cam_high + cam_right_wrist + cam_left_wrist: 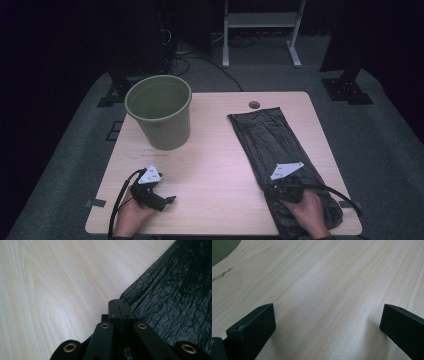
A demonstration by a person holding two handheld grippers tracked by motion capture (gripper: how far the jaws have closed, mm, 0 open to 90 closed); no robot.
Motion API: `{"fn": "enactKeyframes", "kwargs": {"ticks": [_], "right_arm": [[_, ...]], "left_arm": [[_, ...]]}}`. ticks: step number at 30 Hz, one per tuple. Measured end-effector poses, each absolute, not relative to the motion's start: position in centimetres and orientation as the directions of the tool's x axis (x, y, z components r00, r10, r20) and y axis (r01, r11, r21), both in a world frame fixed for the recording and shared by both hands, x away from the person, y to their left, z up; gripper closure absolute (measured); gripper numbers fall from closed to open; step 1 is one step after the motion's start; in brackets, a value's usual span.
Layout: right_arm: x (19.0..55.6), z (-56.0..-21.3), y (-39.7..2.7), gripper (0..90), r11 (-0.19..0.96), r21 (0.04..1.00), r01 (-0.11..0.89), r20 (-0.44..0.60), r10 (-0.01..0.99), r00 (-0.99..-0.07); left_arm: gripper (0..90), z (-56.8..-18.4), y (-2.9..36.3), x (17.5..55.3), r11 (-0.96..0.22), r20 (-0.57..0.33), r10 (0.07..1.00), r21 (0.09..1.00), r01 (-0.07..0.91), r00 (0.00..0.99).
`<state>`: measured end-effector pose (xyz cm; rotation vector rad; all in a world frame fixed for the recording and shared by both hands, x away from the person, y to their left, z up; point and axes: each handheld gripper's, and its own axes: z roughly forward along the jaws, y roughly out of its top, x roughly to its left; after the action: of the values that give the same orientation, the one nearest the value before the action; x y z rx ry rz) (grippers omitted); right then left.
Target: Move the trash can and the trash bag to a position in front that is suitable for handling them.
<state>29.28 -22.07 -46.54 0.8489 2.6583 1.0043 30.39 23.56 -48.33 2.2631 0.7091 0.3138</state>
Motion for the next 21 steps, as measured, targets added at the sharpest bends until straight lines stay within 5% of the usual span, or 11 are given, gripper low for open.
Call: {"fn": "enactKeyframes", "kwargs": {"ticks": [5, 11, 15, 21], "right_arm": [[28.9, -46.1, -22.9, 73.2, 0.574, 0.687, 0.446, 0.042, 0.581, -0.813], [30.9, -45.3, -23.1, 29.6, 0.51, 0.73, 0.455, 0.025, 0.646, -0.763], [32.3, -45.8, -23.1, 12.2, 0.503, 0.721, 0.477, 0.002, 0.687, -0.727], [33.8, -47.3, -22.7, 9.4, 0.526, 0.688, 0.5, -0.072, 0.735, -0.674]], "left_arm": [[0.0, -48.3, 23.6, 30.4, -0.58, 0.013, 0.575, 0.712, 0.396, 0.818], [0.0, -48.3, 23.6, 30.4, -0.58, 0.013, 0.575, 0.712, 0.396, 0.818], [0.0, -48.3, 23.6, 30.4, -0.58, 0.012, 0.574, 0.711, 0.396, 0.819], [0.0, -48.3, 23.6, 30.4, -0.581, 0.013, 0.574, 0.711, 0.396, 0.819]]}}
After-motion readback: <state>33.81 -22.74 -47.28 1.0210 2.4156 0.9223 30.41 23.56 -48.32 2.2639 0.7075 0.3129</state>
